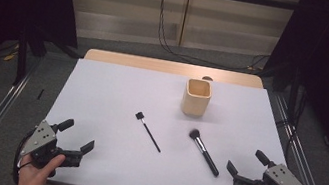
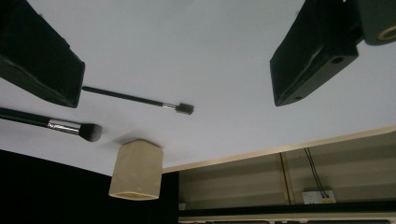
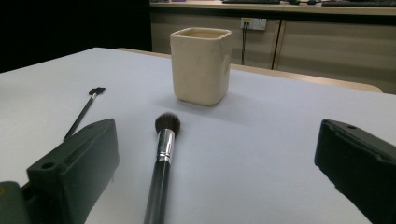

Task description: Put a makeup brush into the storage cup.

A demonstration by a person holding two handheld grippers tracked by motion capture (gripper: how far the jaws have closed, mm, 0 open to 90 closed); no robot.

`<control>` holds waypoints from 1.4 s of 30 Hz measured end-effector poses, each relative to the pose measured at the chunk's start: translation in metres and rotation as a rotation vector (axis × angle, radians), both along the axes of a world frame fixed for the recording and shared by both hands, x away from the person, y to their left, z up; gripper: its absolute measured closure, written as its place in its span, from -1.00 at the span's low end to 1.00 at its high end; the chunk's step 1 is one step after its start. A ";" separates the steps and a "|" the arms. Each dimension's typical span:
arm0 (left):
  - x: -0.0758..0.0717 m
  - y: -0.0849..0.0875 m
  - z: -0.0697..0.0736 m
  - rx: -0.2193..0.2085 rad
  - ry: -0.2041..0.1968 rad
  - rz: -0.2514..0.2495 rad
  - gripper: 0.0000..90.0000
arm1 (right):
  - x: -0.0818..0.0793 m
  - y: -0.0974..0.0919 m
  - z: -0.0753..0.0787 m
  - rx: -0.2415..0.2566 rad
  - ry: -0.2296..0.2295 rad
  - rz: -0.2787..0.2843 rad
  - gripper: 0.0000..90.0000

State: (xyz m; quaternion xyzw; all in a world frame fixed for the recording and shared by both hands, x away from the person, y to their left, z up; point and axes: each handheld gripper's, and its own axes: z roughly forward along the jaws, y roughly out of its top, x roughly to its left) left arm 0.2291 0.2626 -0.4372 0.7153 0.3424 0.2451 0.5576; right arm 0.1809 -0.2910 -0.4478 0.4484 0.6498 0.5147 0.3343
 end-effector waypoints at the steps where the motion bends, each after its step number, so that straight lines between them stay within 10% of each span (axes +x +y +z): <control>1: 0.000 0.000 0.000 0.005 0.000 0.001 -0.93 | 0.000 0.000 0.000 0.006 0.003 0.010 -1.00; 42: 0.017 -0.030 0.013 0.004 -0.010 -0.112 -0.96 | 0.002 0.004 -0.001 0.044 0.000 0.014 -1.00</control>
